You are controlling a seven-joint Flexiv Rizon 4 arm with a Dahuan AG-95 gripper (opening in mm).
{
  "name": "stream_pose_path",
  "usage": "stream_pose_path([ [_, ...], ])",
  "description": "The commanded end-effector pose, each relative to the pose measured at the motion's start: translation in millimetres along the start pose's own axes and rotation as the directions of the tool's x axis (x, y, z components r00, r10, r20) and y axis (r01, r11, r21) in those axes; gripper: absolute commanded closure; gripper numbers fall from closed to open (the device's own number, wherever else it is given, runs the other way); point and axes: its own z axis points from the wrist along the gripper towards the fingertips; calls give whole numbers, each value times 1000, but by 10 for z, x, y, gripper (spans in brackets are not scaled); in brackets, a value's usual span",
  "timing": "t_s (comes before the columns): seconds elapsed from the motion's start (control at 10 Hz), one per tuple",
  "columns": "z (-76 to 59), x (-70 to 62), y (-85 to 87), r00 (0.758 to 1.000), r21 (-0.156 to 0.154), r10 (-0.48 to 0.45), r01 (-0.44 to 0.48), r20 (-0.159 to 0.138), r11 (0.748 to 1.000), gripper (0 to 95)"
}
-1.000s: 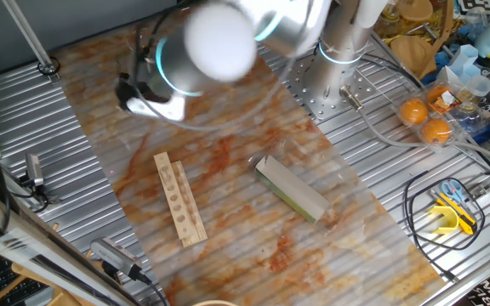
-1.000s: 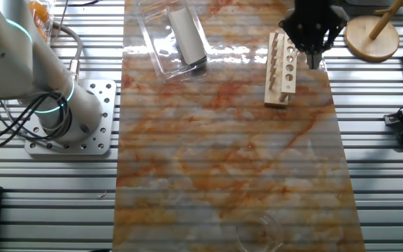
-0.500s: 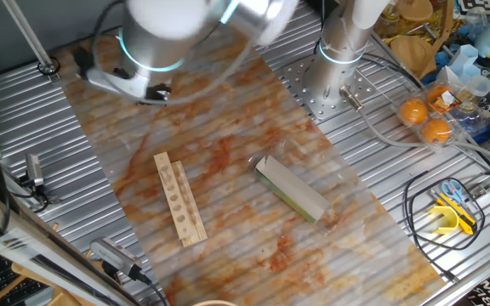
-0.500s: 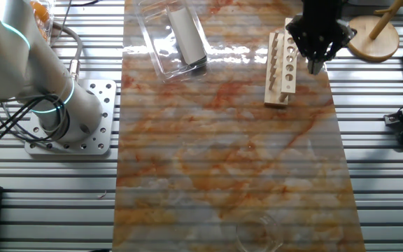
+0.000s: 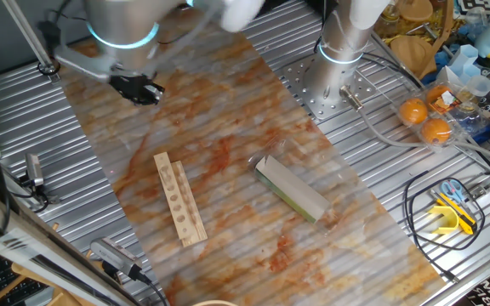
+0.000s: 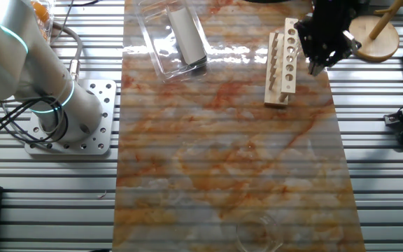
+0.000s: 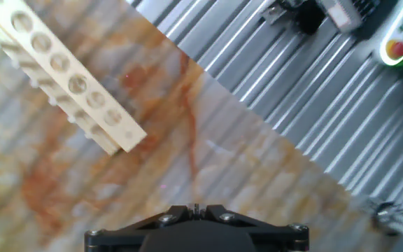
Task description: Pour out the test tube
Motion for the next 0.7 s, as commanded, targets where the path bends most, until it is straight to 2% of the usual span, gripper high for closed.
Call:
stream_pose_path([
  [0.1,8,12,3,939,-139,343,-336,26,932,950],
  [0.2,8,12,3,910,-161,414,-406,19,900,950],
  [0.3,8,12,3,866,-198,501,-490,5,849,950],
  [0.4,8,12,3,832,-228,555,-542,-7,809,950],
  [0.5,8,12,3,829,-228,560,-546,-9,806,950],
  [0.7,27,46,-89,843,-232,537,-526,-18,818,950],
])
